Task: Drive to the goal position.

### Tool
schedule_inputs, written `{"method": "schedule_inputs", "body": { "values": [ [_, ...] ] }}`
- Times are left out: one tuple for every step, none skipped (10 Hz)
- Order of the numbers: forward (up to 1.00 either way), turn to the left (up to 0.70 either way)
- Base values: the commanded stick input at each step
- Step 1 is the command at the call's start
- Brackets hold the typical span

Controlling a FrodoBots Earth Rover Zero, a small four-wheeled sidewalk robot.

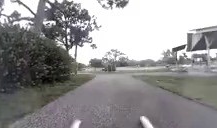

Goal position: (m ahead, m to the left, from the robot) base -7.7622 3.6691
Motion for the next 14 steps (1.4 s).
{"method": "schedule_inputs", "body": {
  "values": [
    [0.7, 0.0],
    [0.7, 0.0],
    [0.7, 0.0],
    [0.7, 0.0],
    [0.7, 0.0],
    [0.7, 0.0],
    [0.7, 0.0],
    [0.7, 0.0],
    [0.7, 0.0],
    [0.7, 0.0],
    [0.7, 0.0],
    [0.7, 0.0],
    [0.7, 0.0],
    [0.7, 0.0]
  ]
}}
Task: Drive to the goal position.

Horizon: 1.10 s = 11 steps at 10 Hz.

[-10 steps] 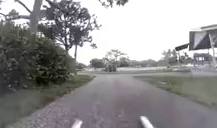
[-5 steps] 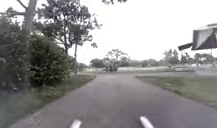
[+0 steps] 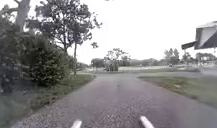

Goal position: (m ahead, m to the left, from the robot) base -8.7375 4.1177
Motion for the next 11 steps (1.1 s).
{"method": "schedule_inputs", "body": {
  "values": [
    [0.7, 0.0],
    [0.7, 0.0],
    [0.7, 0.0],
    [0.7, 0.0],
    [0.7, 0.0],
    [0.7, 0.0],
    [0.7, 0.0],
    [0.7, 0.0],
    [0.7, 0.0],
    [0.7, 0.0],
    [0.7, 0.0]
  ]
}}
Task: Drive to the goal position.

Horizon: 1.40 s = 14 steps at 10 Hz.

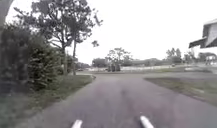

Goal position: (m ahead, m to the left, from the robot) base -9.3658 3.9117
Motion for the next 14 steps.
{"method": "schedule_inputs", "body": {
  "values": [
    [0.7, 0.0],
    [0.7, 0.0],
    [0.7, 0.0],
    [0.7, 0.0],
    [0.7, 0.0],
    [0.7, 0.0],
    [0.7, 0.0],
    [0.7, 0.0],
    [0.7, 0.0],
    [0.7, 0.0],
    [0.7, 0.0],
    [0.7, 0.0],
    [0.7, 0.0],
    [0.7, 0.0]
  ]
}}
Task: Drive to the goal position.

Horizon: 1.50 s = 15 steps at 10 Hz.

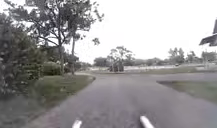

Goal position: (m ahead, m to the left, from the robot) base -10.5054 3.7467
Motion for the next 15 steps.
{"method": "schedule_inputs", "body": {
  "values": [
    [0.7, 0.0],
    [0.7, 0.0],
    [0.7, 0.0],
    [0.7, 0.0],
    [0.7, 0.0],
    [0.7, 0.0],
    [0.7, 0.0],
    [0.7, 0.0],
    [0.7, 0.0],
    [0.7, 0.0],
    [0.7, 0.0],
    [0.7, 0.0],
    [0.7, 0.0],
    [0.7, 0.0],
    [0.7, 0.0]
  ]
}}
